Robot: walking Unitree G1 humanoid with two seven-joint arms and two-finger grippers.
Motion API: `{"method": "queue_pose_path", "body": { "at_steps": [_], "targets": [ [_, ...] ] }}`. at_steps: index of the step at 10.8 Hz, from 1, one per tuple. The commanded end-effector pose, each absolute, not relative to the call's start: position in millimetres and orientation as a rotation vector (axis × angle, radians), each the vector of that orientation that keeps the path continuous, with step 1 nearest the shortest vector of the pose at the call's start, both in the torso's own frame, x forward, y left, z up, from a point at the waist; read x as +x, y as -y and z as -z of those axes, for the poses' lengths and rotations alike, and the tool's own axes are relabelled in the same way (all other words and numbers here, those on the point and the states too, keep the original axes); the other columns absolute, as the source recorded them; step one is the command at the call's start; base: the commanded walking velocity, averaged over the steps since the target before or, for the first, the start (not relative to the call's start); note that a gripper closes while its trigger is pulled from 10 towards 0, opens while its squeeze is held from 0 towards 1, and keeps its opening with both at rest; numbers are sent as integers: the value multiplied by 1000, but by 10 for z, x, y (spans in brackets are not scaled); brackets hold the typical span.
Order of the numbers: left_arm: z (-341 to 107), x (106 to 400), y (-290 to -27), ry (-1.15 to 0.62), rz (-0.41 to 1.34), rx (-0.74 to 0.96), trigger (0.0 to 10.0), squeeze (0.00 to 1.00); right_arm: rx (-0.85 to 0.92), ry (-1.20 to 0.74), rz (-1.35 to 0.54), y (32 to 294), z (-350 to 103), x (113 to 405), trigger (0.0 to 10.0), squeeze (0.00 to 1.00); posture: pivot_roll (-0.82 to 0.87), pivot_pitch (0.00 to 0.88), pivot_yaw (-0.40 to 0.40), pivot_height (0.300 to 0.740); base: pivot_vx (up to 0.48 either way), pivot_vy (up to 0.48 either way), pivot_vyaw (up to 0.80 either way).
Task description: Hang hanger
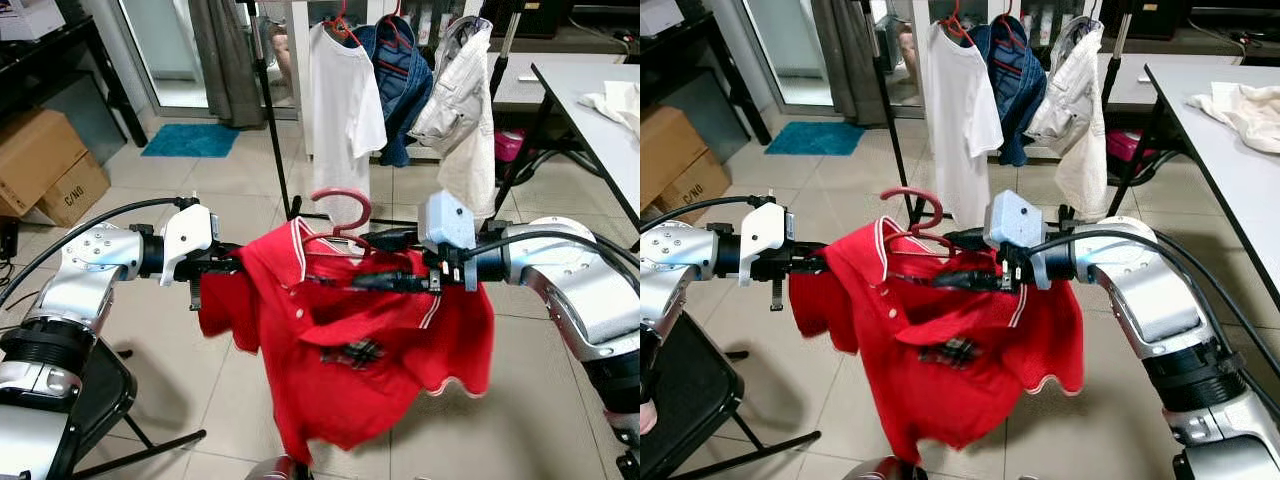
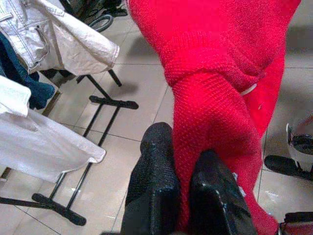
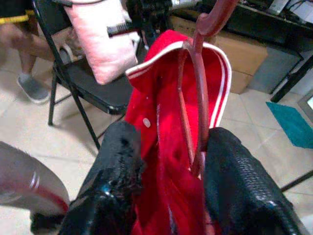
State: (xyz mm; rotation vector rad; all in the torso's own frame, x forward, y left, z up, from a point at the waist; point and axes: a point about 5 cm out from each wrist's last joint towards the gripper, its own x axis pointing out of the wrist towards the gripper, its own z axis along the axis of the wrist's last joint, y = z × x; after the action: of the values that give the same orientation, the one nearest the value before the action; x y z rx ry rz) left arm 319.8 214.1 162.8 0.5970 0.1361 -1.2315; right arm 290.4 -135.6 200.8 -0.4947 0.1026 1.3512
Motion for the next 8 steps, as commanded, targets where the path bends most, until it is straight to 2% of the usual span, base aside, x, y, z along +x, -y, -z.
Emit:
{"method": "queue_pose_path", "body": {
  "at_steps": [1, 8],
  "targets": [
    [-1754, 3210, -2163, -73, 1204, 592, 0, 0, -524, -114, -1379, 1323, -1998, 2902, 0, 0, -95, 0, 77, 740, 0, 0, 0],
    [-1802, 3222, -2173, -59, 1187, 585, 0, 0, -546, -133, -1367, 1291, -1942, 2916, 0, 0, -94, 0, 78, 740, 0, 0, 0]
  ]
}}
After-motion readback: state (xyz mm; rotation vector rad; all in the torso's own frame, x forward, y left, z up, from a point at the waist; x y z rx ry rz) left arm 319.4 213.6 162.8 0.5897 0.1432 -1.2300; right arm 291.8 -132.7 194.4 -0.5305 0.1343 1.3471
